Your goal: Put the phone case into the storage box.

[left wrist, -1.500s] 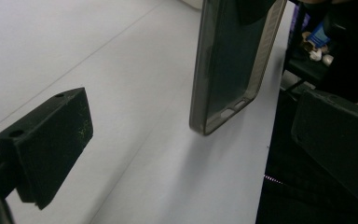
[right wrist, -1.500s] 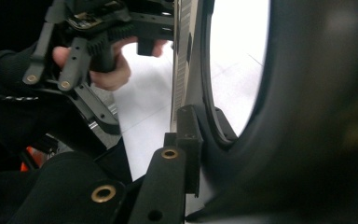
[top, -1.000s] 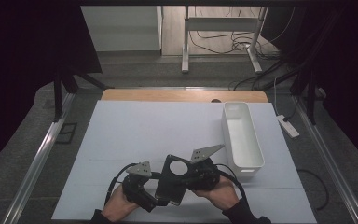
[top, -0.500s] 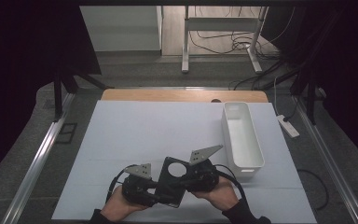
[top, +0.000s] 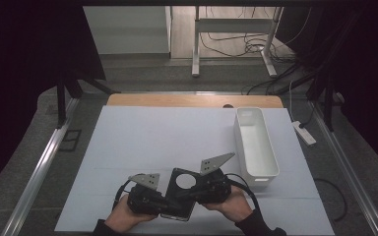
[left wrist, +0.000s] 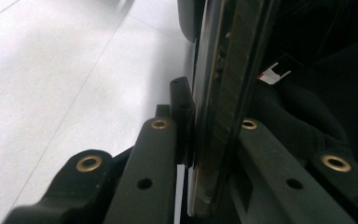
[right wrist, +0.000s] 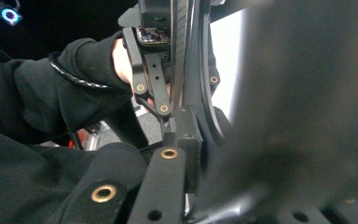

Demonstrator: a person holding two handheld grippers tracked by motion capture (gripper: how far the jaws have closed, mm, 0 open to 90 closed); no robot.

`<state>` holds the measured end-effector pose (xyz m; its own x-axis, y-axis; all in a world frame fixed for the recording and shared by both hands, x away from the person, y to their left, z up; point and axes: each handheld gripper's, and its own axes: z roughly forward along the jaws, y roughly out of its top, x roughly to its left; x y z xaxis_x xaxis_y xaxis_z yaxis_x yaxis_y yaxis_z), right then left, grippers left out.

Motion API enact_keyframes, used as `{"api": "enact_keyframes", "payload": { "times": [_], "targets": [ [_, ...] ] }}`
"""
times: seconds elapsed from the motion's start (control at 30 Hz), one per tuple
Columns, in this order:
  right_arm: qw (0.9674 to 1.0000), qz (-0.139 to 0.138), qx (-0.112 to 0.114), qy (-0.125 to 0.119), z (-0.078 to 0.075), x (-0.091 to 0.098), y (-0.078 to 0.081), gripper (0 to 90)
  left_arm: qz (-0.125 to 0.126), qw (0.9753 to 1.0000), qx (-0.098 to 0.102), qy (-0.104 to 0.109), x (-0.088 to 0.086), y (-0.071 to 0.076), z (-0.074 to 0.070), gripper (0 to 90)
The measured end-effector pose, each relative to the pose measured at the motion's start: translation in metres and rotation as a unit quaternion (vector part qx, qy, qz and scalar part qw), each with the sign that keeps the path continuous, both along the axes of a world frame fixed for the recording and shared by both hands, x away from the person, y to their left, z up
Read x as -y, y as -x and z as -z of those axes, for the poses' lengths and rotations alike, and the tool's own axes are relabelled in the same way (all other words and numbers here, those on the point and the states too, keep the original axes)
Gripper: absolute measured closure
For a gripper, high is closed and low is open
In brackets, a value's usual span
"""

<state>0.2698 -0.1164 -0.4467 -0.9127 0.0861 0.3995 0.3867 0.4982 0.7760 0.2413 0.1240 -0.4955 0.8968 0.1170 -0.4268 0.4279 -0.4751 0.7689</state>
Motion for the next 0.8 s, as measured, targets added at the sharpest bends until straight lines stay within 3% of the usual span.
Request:
{"api": "enact_keyframes", "payload": {
  "times": [0.1,0.2,0.33,0.43,0.57,0.67,0.8],
  "targets": [
    [1.0000,-0.004,0.001,0.001,0.001,0.000,0.000,85.8,0.002,1.0000,0.001,-0.006,0.000,0.000,0.000,85.1],
    [0.9999,0.006,0.010,0.007,0.002,0.000,0.000,81.1,-0.011,0.9997,0.010,-0.018,0.000,0.000,-0.002,85.4],
    [0.9990,0.032,0.030,0.006,0.001,0.000,0.000,62.1,-0.036,0.9987,0.012,-0.035,-0.002,-0.001,-0.002,85.4],
    [0.9957,0.065,0.061,0.023,-0.001,0.002,-0.001,49.9,-0.049,0.9980,0.013,-0.038,-0.004,-0.001,-0.002,85.3],
    [0.9925,0.097,0.071,0.020,-0.003,0.005,-0.003,38.5,-0.066,0.9968,0.016,-0.042,-0.006,-0.003,-0.003,85.3],
    [0.9878,0.126,0.088,0.028,-0.006,0.008,-0.003,28.0,-0.080,0.9953,0.022,-0.050,-0.008,-0.003,-0.003,85.2],
    [0.9829,0.154,0.094,0.036,-0.009,0.011,-0.005,20.3,-0.092,0.9939,0.027,-0.055,-0.009,-0.003,-0.004,85.2]
  ]
}}
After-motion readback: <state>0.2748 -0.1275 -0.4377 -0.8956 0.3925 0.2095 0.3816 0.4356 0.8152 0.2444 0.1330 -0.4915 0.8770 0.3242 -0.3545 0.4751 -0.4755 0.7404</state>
